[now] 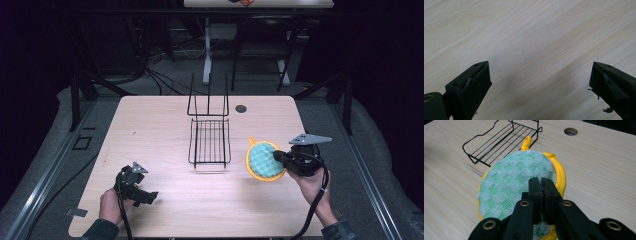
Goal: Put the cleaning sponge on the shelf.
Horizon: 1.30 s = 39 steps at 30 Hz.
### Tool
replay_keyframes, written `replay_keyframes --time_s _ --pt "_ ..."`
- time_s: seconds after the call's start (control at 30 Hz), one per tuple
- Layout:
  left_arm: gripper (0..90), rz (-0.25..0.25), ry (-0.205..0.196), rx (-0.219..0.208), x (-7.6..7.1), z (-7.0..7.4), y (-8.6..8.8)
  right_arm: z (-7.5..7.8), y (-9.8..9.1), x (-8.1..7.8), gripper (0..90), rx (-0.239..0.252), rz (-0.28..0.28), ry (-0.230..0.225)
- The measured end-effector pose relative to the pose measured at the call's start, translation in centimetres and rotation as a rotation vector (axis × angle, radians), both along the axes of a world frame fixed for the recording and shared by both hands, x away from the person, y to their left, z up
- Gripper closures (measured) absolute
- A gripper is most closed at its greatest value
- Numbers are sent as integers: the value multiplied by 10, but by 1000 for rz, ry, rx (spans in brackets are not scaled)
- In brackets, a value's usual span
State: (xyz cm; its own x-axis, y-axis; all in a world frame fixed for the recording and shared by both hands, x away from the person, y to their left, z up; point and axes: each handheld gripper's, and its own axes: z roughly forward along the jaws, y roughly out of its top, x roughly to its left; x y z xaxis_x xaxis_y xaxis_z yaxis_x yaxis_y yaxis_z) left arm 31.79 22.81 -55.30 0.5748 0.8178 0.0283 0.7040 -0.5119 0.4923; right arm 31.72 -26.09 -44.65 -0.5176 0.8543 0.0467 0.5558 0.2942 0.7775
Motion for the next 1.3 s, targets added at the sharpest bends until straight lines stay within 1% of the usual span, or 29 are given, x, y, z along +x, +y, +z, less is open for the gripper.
replay_keyframes --time_s 0.1,0.13,0.27,0.37,0.4,0.43,0.47,0.6,0.8,0.83,1.0,1.2,1.3 --pt "34 2 -6 1 0 0 -1 2 5 1 872 2 6 1" --pt "35 -1 -3 0 0 0 -1 2 5 1 872 0 11 -6" --pt "35 2 -7 1 0 0 -1 5 11 3 873 -1 18 -9" --pt "35 -2 -3 0 0 0 -1 7 17 6 873 2 25 -13" --pt "35 1 -7 4 1 0 -2 8 19 7 873 1 28 -16" --pt "35 -3 -2 2 1 0 -2 9 22 9 873 1 32 -17" --pt "35 -4 -7 5 2 0 -2 9 24 10 873 1 37 -19" --pt "35 -8 -4 -1 2 0 -3 11 32 14 873 1 47 -24" --pt "37 -14 -5 0 3 0 -4 11 42 20 872 9 55 -30" --pt "37 -14 -4 1 3 0 -4 11 43 21 872 9 55 -24" --pt "38 -13 -5 -1 3 0 -4 11 49 25 872 13 61 -22" --pt "39 -10 -18 -4 3 1 -4 11 56 33 872 24 58 -21" --pt "40 -10 -16 -3 3 1 -4 11 60 37 872 23 58 -24"
